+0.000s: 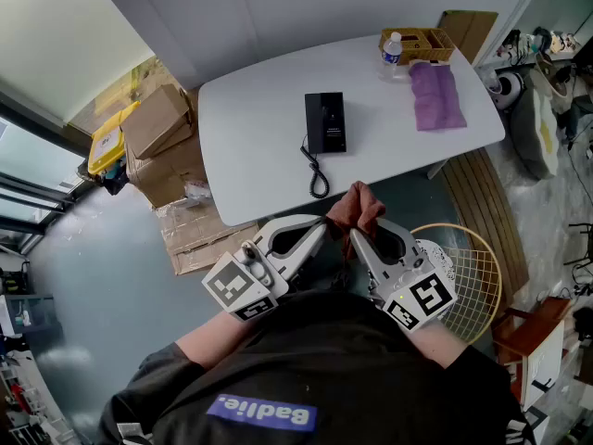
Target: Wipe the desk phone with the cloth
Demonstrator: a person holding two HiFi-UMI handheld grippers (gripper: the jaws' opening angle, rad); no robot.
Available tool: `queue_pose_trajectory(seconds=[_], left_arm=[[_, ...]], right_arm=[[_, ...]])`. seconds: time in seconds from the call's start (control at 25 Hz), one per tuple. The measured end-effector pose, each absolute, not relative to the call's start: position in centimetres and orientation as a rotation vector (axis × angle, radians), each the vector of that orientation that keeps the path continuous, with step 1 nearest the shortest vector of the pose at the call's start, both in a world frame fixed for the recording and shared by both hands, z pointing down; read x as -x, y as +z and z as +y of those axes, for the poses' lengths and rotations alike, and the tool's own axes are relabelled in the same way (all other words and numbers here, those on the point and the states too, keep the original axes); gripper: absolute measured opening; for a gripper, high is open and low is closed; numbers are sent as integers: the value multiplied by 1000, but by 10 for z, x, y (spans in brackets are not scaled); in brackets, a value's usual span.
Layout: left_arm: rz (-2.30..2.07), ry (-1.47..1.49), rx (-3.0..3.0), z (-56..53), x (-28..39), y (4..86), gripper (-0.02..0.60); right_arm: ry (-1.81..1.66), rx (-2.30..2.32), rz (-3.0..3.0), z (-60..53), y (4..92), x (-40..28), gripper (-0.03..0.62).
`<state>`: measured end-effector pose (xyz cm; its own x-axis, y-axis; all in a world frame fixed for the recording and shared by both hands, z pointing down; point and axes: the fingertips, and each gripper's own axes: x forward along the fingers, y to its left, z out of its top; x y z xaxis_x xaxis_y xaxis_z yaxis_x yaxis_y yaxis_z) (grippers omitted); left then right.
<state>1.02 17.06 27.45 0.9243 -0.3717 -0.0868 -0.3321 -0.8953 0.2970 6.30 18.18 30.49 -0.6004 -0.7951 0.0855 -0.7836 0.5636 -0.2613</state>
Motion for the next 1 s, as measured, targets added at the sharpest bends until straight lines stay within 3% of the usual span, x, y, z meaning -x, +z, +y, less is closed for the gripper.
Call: queue_pose_trajectory(seconds=[1.0], left_arm=[[-687,-177,-2793,141,-18,282,2]], right_arm=[[-433,1293,2815,155,316,-86,71]])
